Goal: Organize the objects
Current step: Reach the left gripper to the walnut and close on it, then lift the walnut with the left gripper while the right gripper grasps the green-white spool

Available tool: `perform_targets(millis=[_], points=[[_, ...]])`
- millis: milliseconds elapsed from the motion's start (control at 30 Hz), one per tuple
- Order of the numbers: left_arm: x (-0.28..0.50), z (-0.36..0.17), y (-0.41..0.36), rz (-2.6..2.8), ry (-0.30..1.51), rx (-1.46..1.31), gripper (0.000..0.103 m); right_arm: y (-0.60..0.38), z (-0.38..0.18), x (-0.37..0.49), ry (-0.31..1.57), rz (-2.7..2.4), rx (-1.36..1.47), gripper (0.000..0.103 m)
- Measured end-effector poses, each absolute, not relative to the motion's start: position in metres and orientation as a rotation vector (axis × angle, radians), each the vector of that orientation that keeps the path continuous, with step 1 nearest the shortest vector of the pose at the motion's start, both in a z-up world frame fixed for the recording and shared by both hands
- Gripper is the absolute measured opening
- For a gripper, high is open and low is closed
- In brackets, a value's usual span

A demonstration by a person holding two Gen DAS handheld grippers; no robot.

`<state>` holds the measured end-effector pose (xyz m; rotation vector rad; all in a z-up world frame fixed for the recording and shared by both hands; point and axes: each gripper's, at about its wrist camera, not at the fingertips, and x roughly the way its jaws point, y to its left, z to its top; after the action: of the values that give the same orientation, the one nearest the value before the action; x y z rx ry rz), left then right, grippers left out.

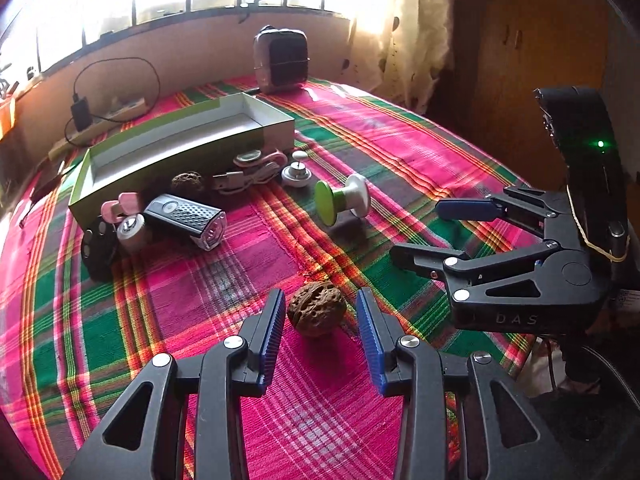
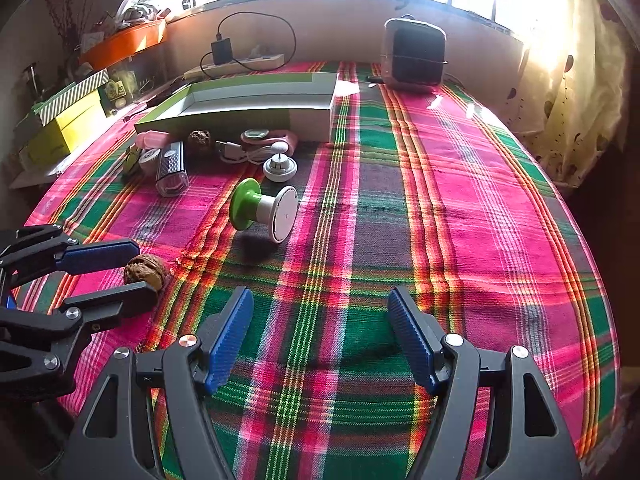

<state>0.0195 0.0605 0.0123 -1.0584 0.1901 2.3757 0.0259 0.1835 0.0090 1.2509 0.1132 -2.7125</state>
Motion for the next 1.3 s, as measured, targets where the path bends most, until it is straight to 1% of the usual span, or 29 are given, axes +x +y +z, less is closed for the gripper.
perform_targets(millis=[133, 300, 333, 400, 633, 767, 900, 1000, 1300], points=[[0.015, 0.007, 0.063, 2.386, 0.215, -1.090, 0.035, 0.184, 0.009, 0.026, 0.113, -2.717, 1.252, 0.070], [0.010, 0.005, 0.056, 2.391, 0.165, -1.103, 0.035, 0.184, 0.009, 0.026, 0.116, -2.719, 1.257, 0.070], [0.009, 0.005, 0.055, 2.393, 0.161, -1.104, 0.034, 0.183, 0.009, 0.025, 0.117, -2.719, 1.257, 0.070], [0.008, 0.005, 0.054, 2.401, 0.161, -1.106, 0.028, 0.183, 0.009, 0.025, 0.119, -2.717, 1.260, 0.070], [-0.001, 0.004, 0.035, 2.469, 0.088, -1.143, 0.028, 0.179, 0.014, 0.020, 0.092, -2.703, 1.250, 0.070], [-0.004, 0.003, 0.025, 2.527, 0.095, -1.154, 0.028, 0.173, 0.018, 0.014, 0.065, -2.682, 1.247, 0.070], [-0.010, 0.004, 0.017, 2.565, 0.068, -1.173, 0.028, 0.160, 0.023, 0.011, 0.092, -2.667, 1.200, 0.070], [-0.012, 0.003, 0.010, 2.586, 0.055, -1.178, 0.028, 0.154, 0.023, 0.002, 0.108, -2.678, 1.216, 0.070], [-0.021, 0.003, -0.003, 2.656, 0.034, -1.198, 0.028, 0.154, 0.019, -0.020, 0.006, -2.692, 1.266, 0.070]])
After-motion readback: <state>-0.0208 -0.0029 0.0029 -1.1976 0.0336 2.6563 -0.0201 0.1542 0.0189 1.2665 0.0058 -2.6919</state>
